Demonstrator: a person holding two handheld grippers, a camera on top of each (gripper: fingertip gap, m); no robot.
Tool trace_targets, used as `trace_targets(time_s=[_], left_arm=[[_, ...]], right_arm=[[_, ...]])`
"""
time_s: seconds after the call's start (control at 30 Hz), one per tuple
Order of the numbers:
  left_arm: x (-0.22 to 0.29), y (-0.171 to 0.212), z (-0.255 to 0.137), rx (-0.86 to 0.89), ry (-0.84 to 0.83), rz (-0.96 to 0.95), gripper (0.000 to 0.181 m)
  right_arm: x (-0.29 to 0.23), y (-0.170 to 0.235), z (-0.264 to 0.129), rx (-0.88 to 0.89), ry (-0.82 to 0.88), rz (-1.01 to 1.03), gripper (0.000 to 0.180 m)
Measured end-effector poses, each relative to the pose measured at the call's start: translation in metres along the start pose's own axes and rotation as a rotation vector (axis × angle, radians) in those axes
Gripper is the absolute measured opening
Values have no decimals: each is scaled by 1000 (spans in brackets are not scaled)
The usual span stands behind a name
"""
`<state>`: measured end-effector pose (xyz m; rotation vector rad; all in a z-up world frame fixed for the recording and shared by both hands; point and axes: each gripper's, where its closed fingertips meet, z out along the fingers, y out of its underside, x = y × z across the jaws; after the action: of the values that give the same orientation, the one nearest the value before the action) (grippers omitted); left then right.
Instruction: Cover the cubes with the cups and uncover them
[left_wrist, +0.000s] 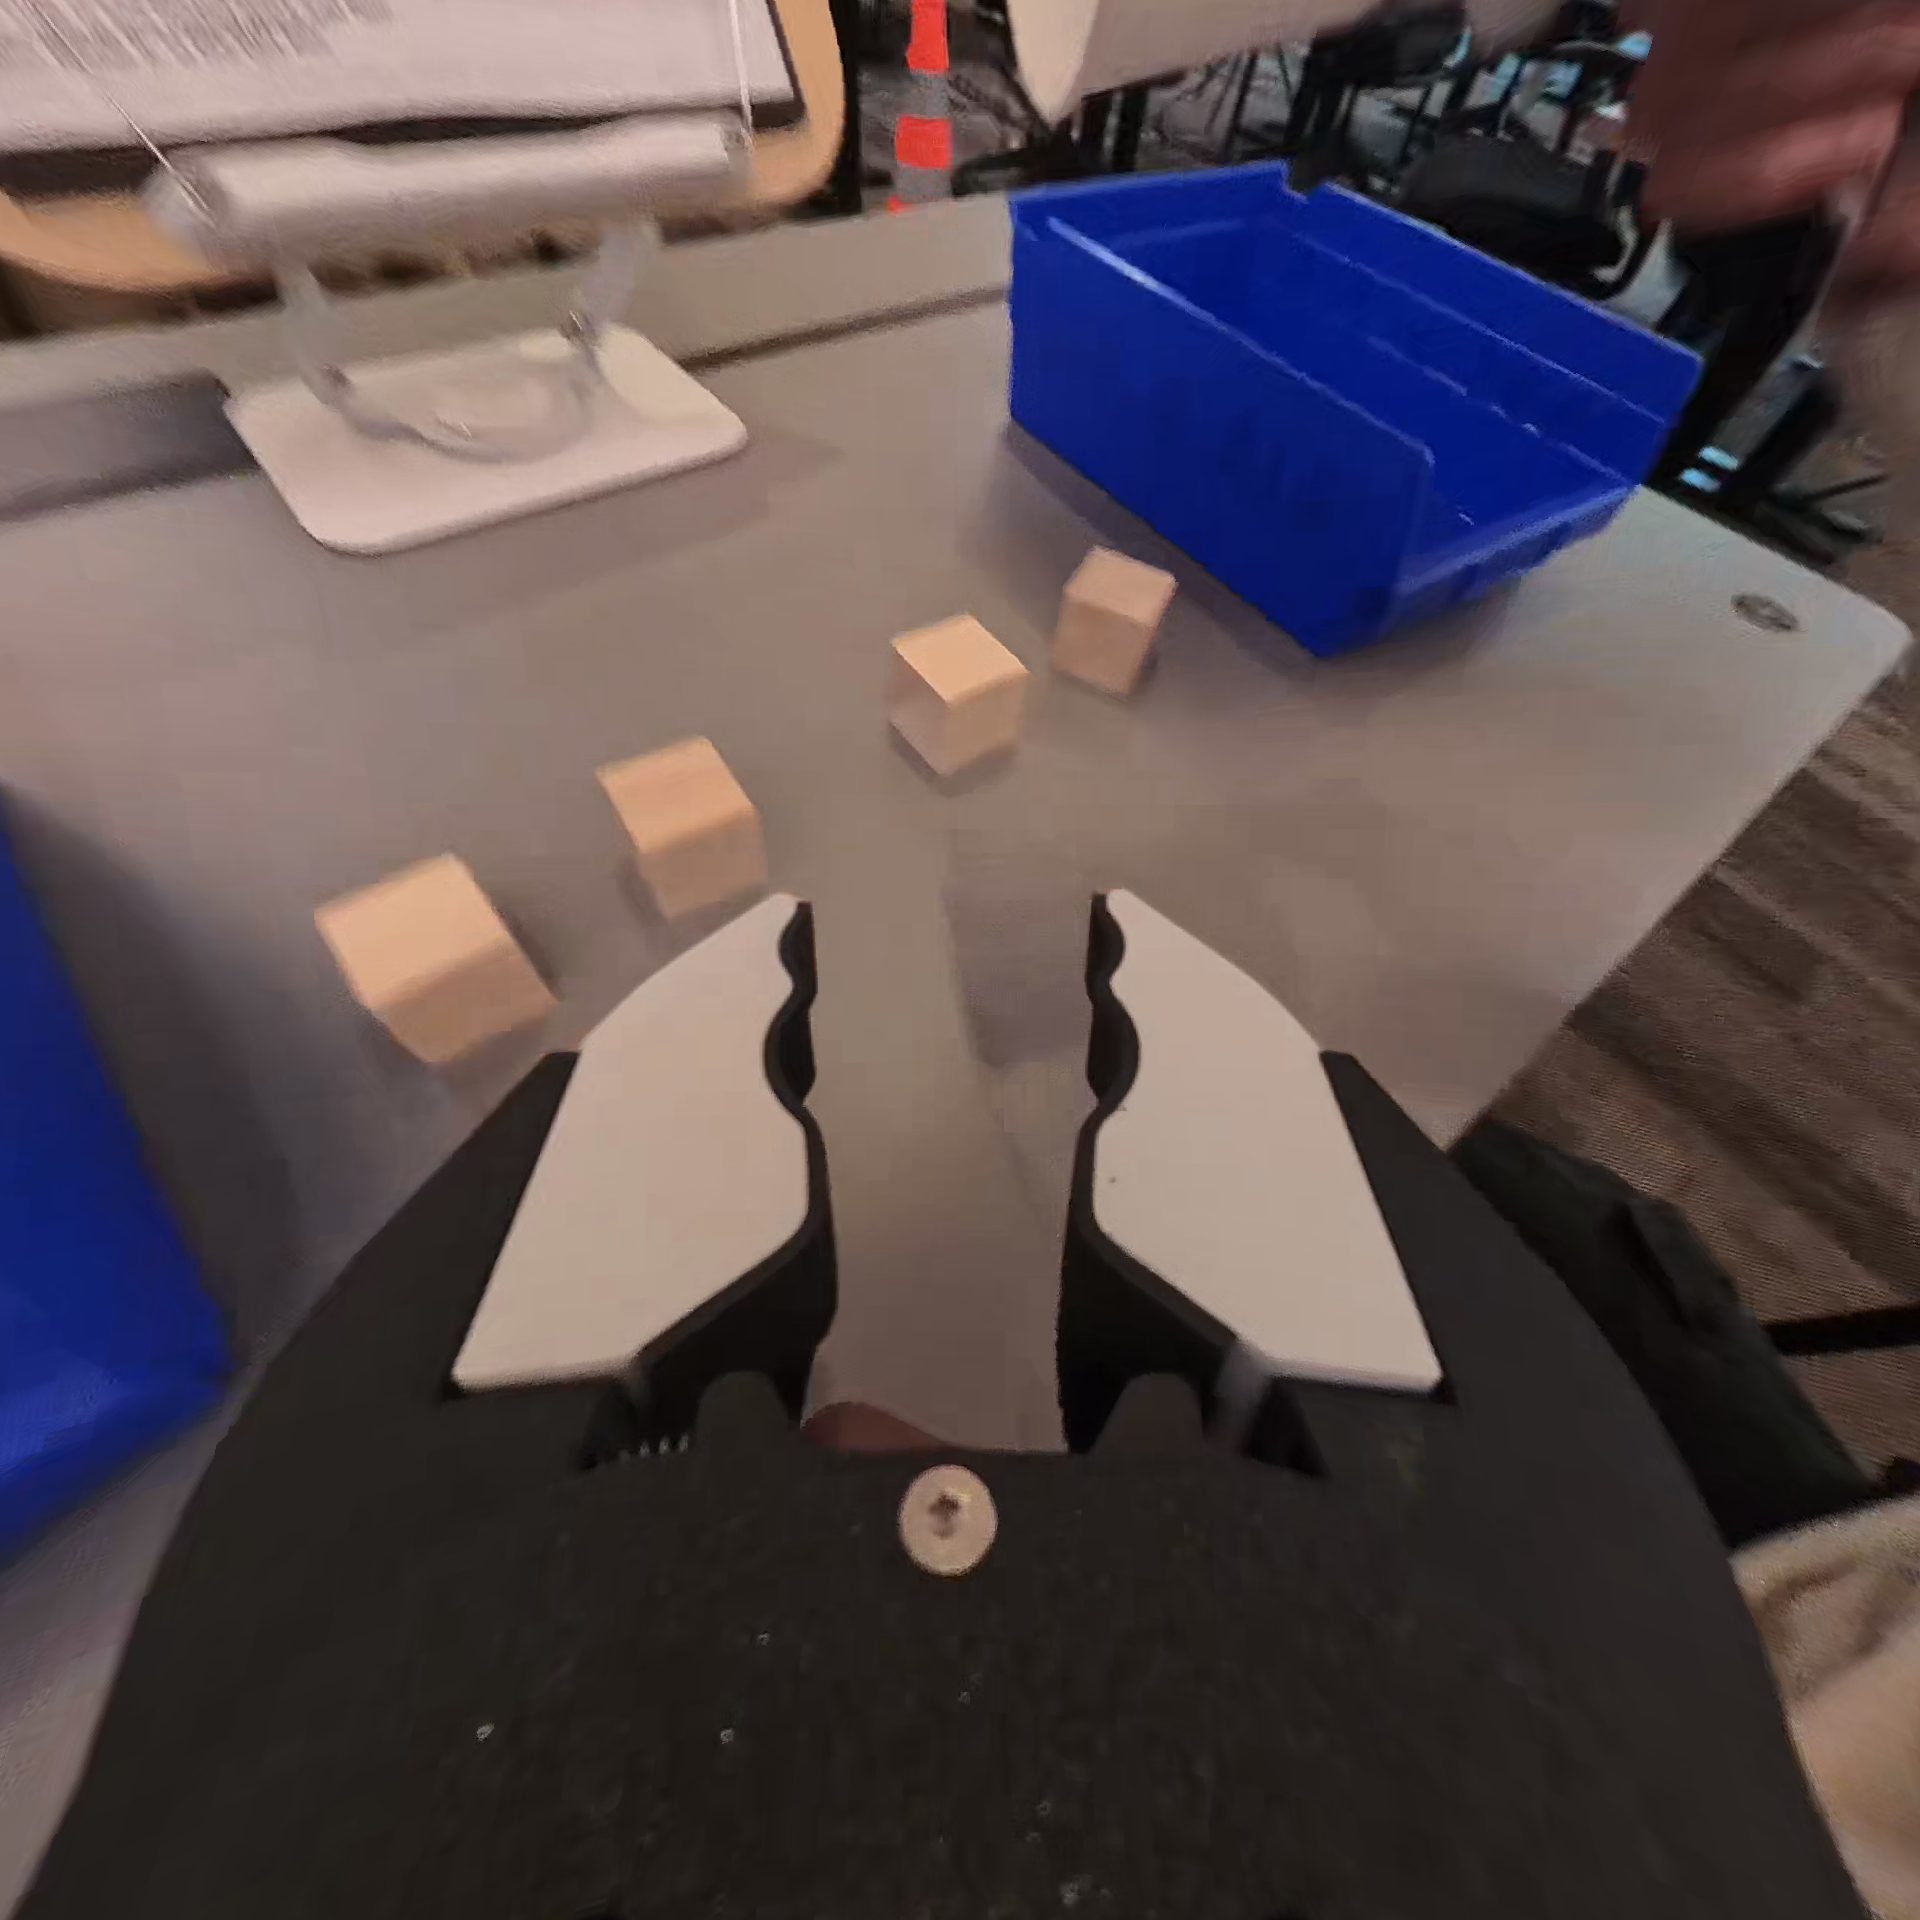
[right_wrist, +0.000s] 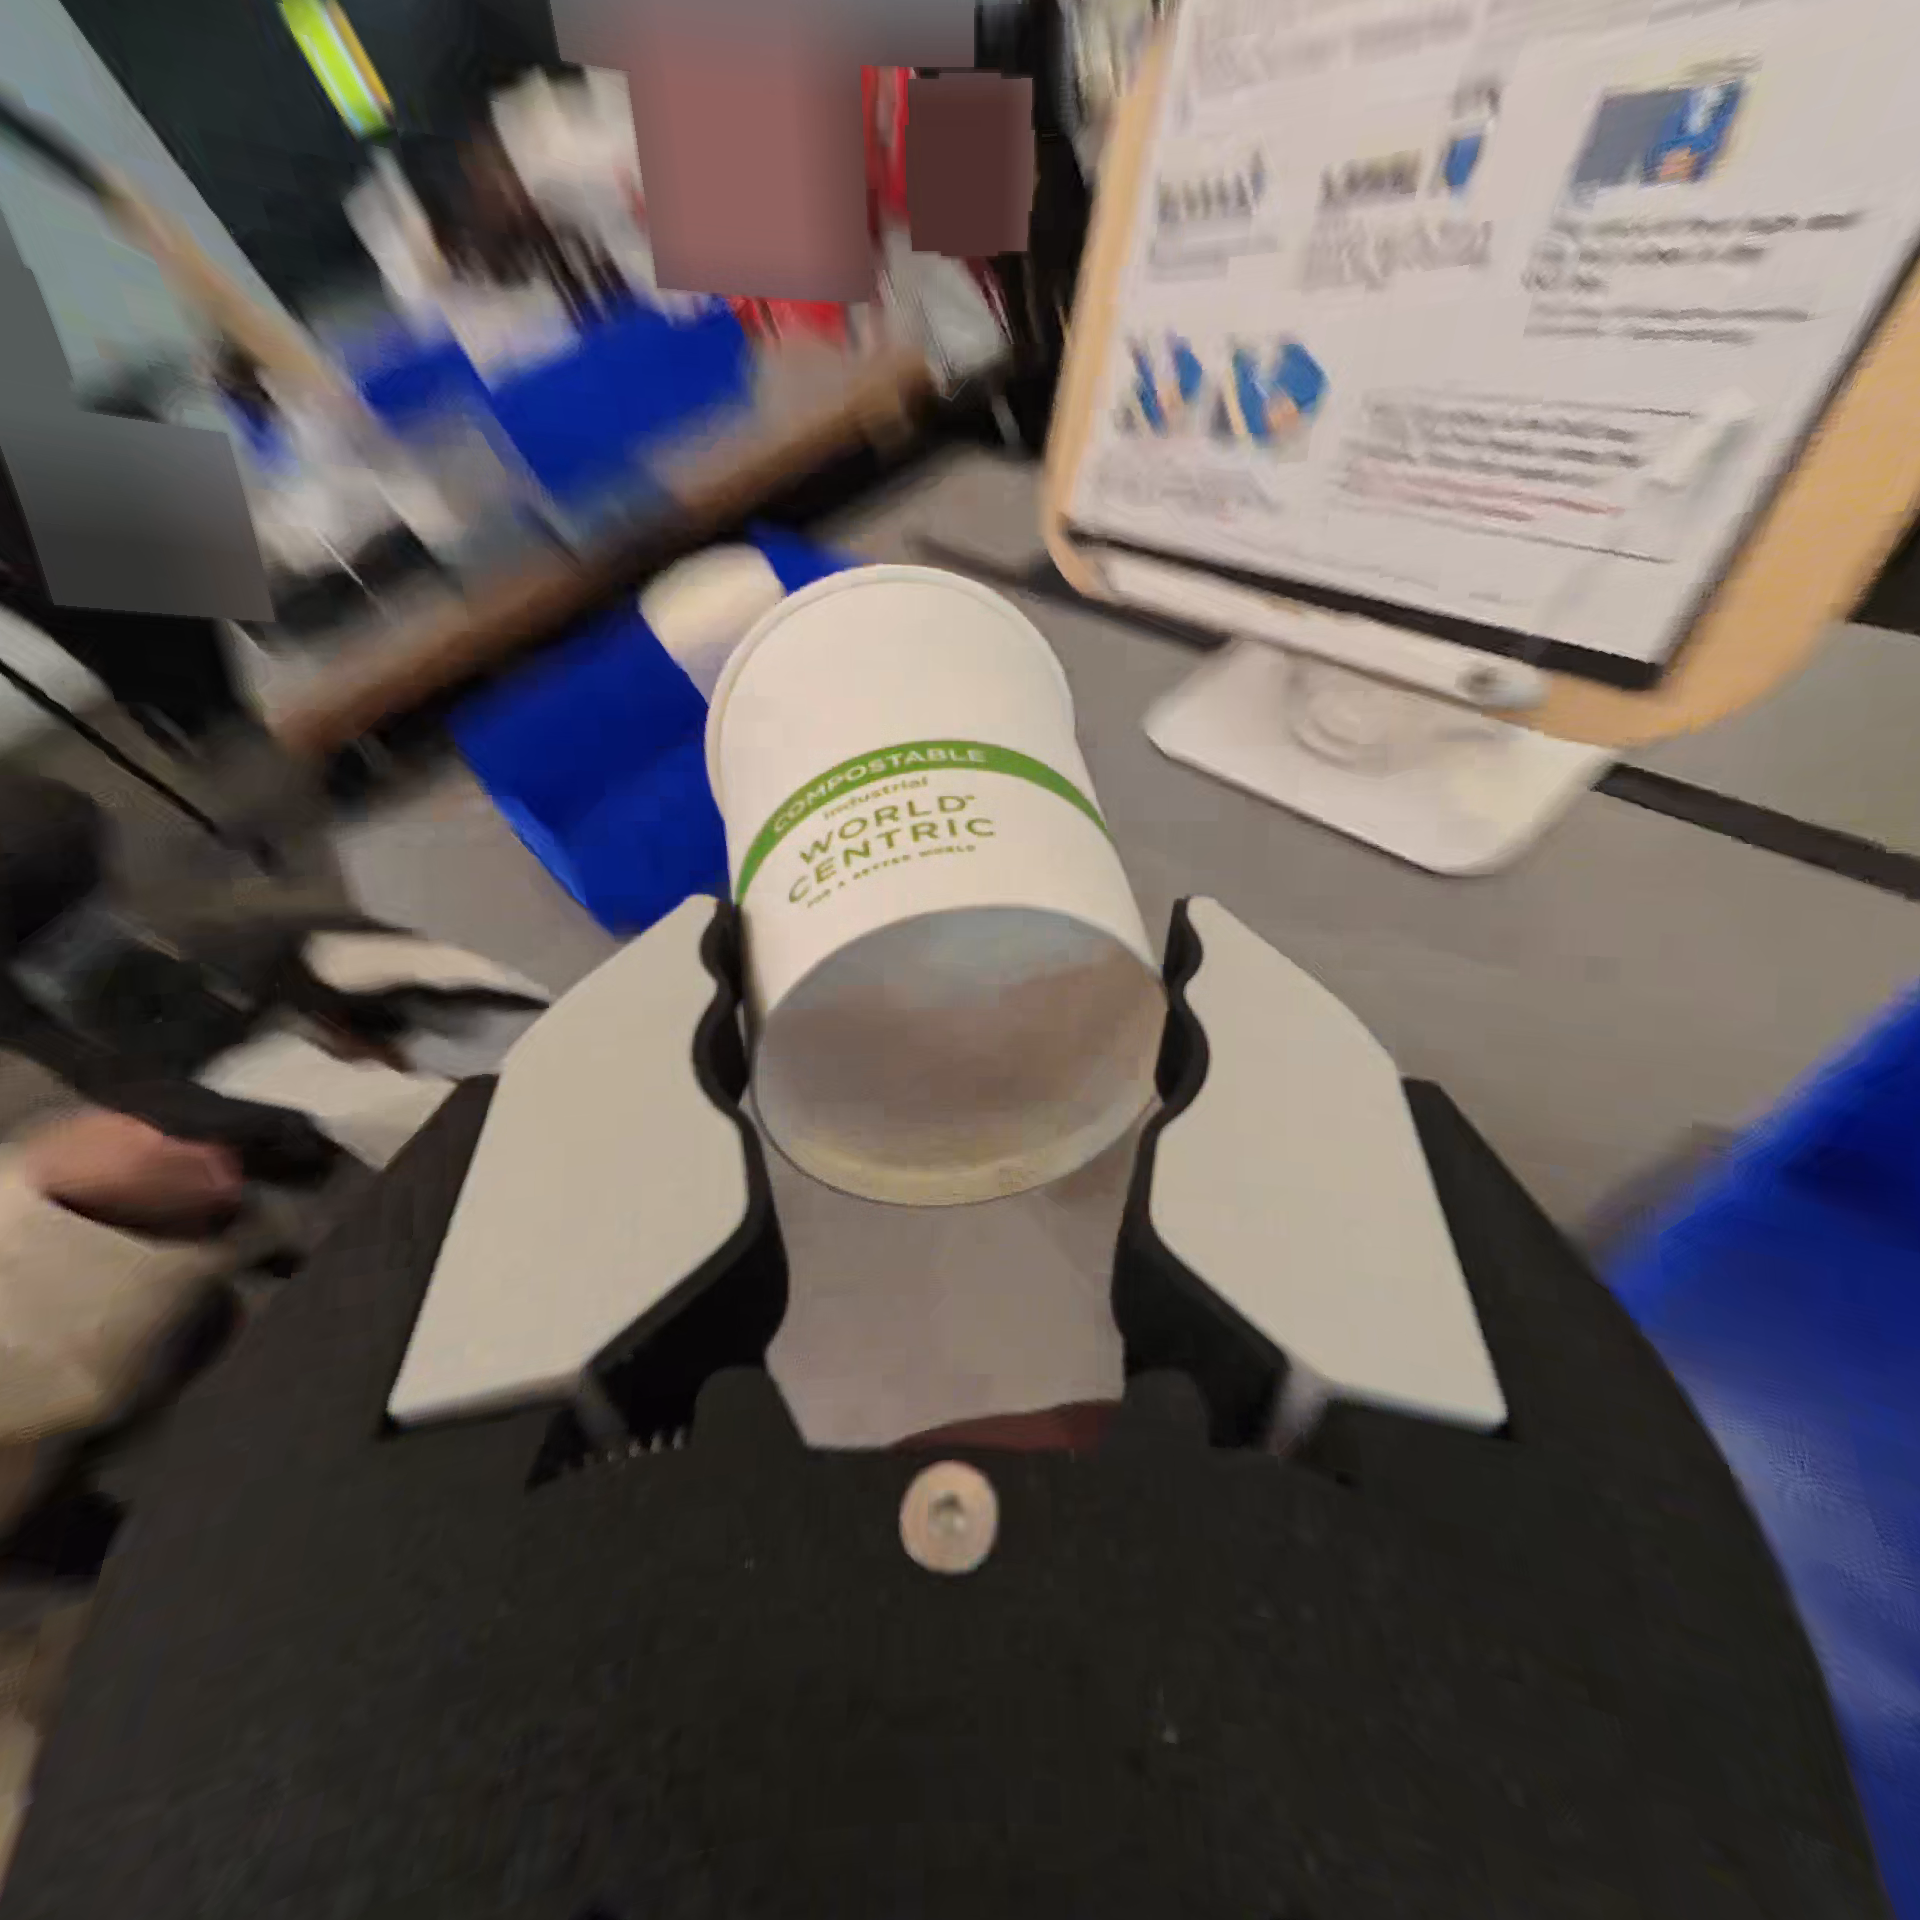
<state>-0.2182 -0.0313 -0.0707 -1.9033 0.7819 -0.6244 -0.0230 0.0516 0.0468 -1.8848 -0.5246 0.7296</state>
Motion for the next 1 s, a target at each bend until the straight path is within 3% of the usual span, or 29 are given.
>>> trace_targets(time_s=[0.17,0.43,0.7,0.97,1.0], left_arm=[[6,42,-5,-68,28,-4,51],[-5,23,-23,-1,22,-35,49],[-5,34,-24,-39,29,-29,50],[3,45,-15,-90,36,18,51],[4,45,-14,-90,39,15,52]], right_arm=[[43,43,-8,-557,160,-348,78],[62,113,21,-1156,197,-600,78],[77,138,43,-1297,205,-607,79],[78,150,53,-1270,167,-576,80],[79,148,51,-1260,170,-588,89]])
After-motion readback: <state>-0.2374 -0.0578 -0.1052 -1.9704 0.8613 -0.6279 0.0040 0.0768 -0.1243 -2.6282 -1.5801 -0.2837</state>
